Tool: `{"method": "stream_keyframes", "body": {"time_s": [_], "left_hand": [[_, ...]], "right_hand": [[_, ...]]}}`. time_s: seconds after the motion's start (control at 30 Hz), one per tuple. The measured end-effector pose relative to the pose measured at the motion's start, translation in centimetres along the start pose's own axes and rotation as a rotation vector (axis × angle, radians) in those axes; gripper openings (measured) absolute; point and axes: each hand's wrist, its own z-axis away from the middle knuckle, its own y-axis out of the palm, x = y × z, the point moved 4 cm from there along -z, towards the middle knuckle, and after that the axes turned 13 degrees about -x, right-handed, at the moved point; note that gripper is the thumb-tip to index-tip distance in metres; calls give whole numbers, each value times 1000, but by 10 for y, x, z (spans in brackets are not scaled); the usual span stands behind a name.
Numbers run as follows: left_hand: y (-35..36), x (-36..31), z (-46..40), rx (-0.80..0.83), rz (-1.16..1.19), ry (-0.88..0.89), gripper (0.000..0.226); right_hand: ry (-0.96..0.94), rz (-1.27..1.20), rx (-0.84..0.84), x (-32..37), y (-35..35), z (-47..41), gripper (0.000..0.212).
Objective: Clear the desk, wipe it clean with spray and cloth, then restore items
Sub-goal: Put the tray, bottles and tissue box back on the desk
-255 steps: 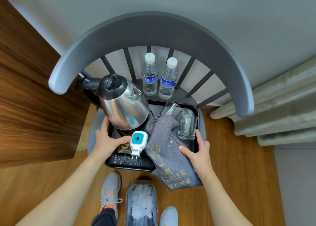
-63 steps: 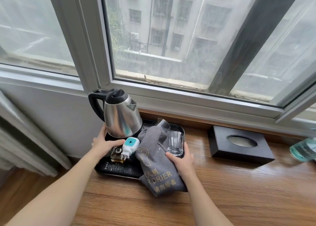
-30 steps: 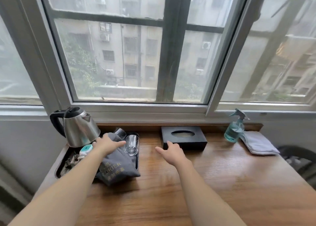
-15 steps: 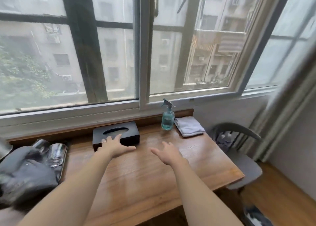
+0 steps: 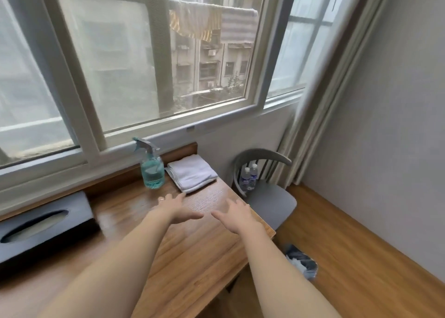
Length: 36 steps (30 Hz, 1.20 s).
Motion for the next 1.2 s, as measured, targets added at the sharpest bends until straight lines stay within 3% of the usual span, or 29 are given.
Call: {"method": "stream_keyframes", "body": {"time_s": [0.37, 0.77, 1.2], "left_hand": [[29, -141, -82, 52, -146, 116, 110], [111, -317, -147, 110, -188, 8, 109], [166, -393, -283, 203, -143, -101, 110]], "right_hand": [[103, 34, -1, -116, -46, -94, 83], [14, 166, 120, -269, -105, -227, 85], [-47, 235, 251, -321, -92, -386, 81]]}}
